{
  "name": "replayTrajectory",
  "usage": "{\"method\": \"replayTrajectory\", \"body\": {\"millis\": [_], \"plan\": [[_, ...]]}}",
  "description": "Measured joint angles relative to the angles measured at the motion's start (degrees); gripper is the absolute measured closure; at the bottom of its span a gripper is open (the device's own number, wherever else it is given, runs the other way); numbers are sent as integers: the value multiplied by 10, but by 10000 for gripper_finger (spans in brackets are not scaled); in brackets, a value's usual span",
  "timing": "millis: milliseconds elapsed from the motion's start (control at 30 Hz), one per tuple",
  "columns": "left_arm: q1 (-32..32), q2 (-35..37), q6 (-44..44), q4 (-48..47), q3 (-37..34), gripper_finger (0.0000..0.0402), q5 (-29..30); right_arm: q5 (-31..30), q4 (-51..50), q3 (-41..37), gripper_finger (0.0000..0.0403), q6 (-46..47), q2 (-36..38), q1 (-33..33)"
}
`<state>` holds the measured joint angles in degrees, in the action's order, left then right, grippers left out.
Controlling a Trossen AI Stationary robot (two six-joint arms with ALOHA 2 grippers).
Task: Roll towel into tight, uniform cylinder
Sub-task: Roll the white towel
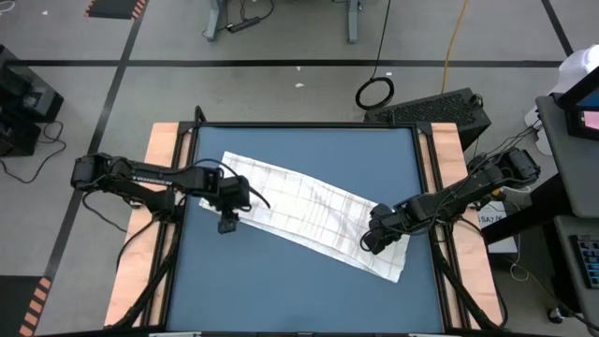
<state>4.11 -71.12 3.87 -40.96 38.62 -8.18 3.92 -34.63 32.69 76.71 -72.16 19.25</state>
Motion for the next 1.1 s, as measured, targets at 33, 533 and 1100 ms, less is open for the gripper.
{"method": "replayTrajectory", "body": {"millis": [33,533,1100], "plan": [[-2,0,0,6,-4,197,0,-4,0,0,403,0,0,0],[58,-4,363,-226,-10,197,23,-13,2,0,403,-11,0,0],[131,-10,394,-164,-69,197,48,-6,7,0,403,-10,0,0]]}}
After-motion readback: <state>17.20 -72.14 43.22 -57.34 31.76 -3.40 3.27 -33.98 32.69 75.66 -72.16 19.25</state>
